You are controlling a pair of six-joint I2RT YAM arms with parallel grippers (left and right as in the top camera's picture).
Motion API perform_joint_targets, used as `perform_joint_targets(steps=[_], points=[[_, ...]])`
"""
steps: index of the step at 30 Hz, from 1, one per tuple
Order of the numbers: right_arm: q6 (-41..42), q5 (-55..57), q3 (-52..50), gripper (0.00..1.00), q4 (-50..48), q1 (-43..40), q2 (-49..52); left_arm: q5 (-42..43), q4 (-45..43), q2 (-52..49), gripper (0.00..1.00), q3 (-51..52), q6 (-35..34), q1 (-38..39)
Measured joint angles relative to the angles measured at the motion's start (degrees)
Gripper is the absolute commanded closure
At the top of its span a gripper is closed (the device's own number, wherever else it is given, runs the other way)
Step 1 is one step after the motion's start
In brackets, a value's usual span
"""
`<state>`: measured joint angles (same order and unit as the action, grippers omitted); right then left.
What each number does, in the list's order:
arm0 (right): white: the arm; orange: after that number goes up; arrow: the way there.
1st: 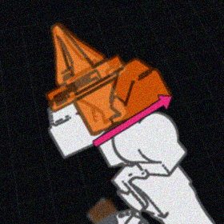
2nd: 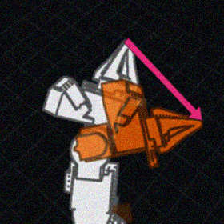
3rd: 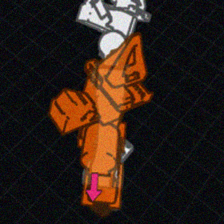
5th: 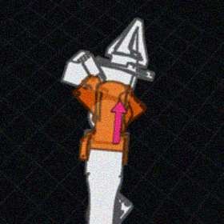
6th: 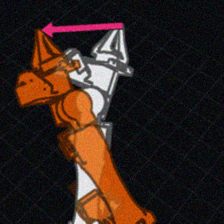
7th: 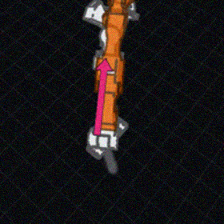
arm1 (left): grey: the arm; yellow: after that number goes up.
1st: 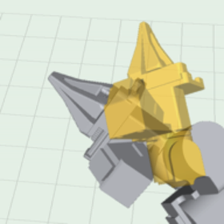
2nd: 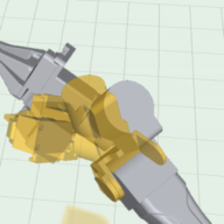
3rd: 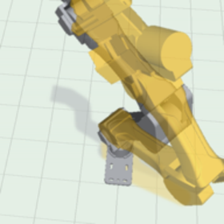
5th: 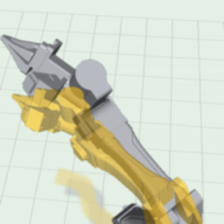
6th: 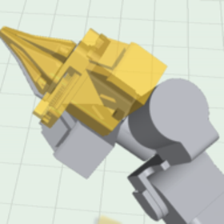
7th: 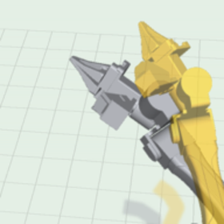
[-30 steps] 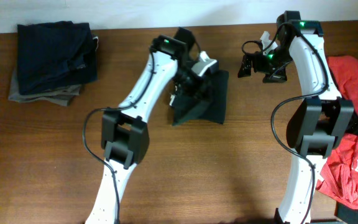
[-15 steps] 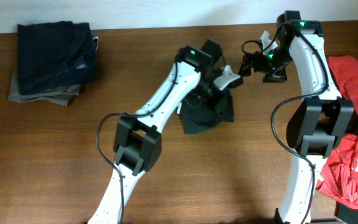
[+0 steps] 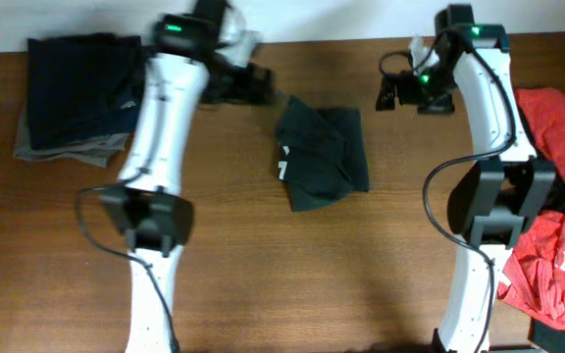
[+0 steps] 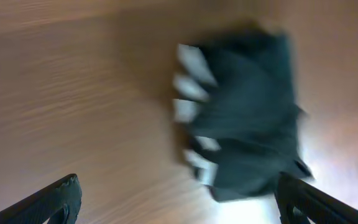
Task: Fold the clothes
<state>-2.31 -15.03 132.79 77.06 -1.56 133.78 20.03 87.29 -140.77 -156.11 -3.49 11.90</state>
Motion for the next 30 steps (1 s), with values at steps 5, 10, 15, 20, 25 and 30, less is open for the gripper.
perform_joint_targets(steps=[5, 10, 15, 20, 25, 30], points=[[-3.9, 11.2, 5.8, 0.01, -0.8, 9.7, -0.1, -2.5, 0.5, 0.0, 0.01, 0.0, -7.9, -11.5], [-6.6, 19.2, 5.9, 0.01, -1.1, 22.9, -0.1, -3.2, 2.1, 0.0, 0.01, 0.0, -10.6, -17.2], [-7.4, 26.1, 5.8, 0.01, -1.3, 32.6, -0.1, -3.2, 2.3, 0.0, 0.01, 0.0, -11.2, -18.9], [-7.8, 30.4, 3.1, 0.01, -5.7, 36.8, -0.1, -3.2, 2.3, 0.0, 0.01, 0.0, -11.3, -19.2], [-8.0, 34.7, -2.1, 0.0, -8.6, 37.3, 0.3, -3.2, 2.7, 0.0, 0.01, 0.0, -11.3, -19.1], [-7.8, 36.9, -5.7, 0.0, -12.2, 37.4, 0.9, -3.2, 3.0, 0.0, 0.01, 0.0, -11.3, -19.1]])
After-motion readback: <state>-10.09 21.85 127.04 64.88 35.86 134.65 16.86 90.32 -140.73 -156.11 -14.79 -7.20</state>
